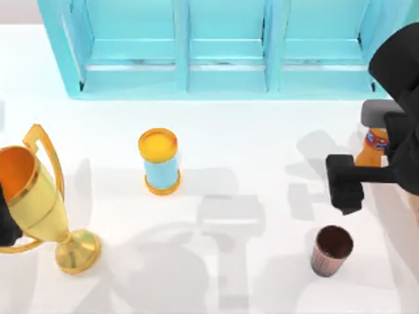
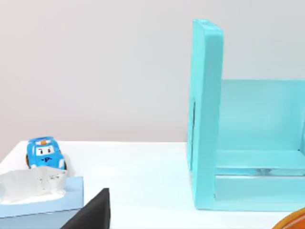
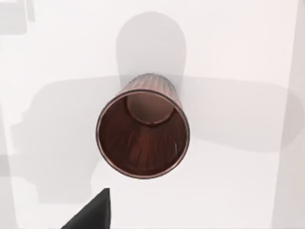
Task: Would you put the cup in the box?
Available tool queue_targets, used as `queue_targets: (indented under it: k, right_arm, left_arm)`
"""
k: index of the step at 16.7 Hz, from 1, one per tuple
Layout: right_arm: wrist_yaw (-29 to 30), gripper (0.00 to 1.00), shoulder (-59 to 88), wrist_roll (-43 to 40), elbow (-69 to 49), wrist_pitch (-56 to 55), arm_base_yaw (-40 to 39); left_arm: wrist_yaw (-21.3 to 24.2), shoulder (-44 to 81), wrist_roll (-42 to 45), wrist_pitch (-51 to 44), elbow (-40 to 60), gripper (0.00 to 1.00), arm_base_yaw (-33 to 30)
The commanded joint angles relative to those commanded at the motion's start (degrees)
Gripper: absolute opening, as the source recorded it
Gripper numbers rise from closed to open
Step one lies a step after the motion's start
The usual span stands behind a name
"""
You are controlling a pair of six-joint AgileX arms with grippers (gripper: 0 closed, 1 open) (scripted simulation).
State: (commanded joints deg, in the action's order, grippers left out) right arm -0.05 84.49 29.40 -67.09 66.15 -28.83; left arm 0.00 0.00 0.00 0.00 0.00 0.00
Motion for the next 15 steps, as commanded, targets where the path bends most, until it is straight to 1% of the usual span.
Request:
queue_targets:
  k: [4, 10, 12, 15]
  right_arm:
    - [0.0, 1.0, 7.05, 2.93, -7.04, 6.21, -2.9]
    - [-0.02, 1.0, 7.24, 3.0, -7.1, 6.24, -2.81]
    - [-0.01, 1.0, 7.76, 2.95, -5.24, 4.19, -2.87]
    - [0.0, 1.0, 9.53, 3.05, 0.04, -3.14, -3.01]
  left_arm:
    - [0.0, 0.0, 0.0, 0.0, 0.0, 1.0, 0.0]
    - [0.0, 0.0, 0.0, 0.0, 0.0, 1.0, 0.0]
    - [0.0, 0.0, 0.0, 0.0, 0.0, 1.0, 0.0]
    - [0.0, 0.0, 0.0, 0.0, 0.0, 1.0, 0.0]
